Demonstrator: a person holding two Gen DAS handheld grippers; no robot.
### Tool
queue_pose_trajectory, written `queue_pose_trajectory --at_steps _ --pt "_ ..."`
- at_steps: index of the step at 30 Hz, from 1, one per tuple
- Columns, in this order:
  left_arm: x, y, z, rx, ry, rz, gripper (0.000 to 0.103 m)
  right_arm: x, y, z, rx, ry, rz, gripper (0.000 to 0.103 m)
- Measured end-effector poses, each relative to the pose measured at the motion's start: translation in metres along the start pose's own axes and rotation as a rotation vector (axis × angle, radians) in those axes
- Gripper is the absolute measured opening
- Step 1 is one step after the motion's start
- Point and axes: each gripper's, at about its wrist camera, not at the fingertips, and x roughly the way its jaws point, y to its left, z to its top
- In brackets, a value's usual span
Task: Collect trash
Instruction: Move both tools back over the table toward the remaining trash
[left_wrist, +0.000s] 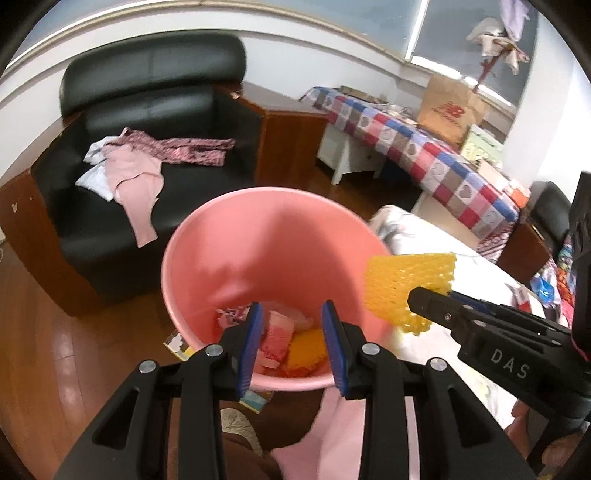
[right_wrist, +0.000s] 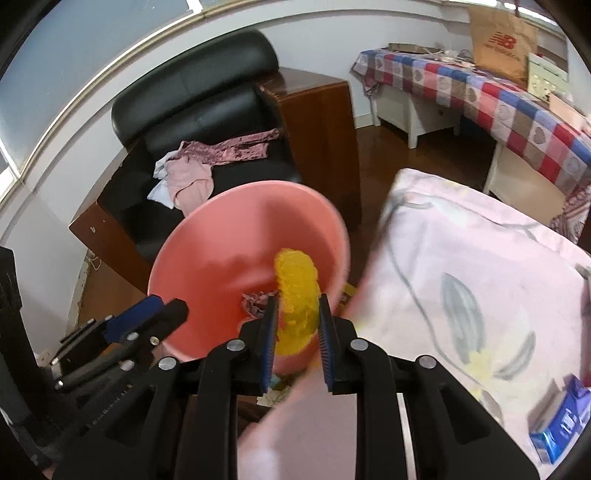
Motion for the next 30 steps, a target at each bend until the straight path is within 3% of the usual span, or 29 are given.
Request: queue_pose_trajectory --at_steps 12,30 --pt "-0.018 -0.082 -0.025 0.136 0.009 -0.164 0.033 -0.068 -0.080 -0.053 0.100 -0.022 -0.102 0.021" --pt "0.001 -0.201 -0.075 0.300 0.185 -0.375 0.033 -0.157 -0.224 -0.136 0.237 -0.039 -0.277 0.021"
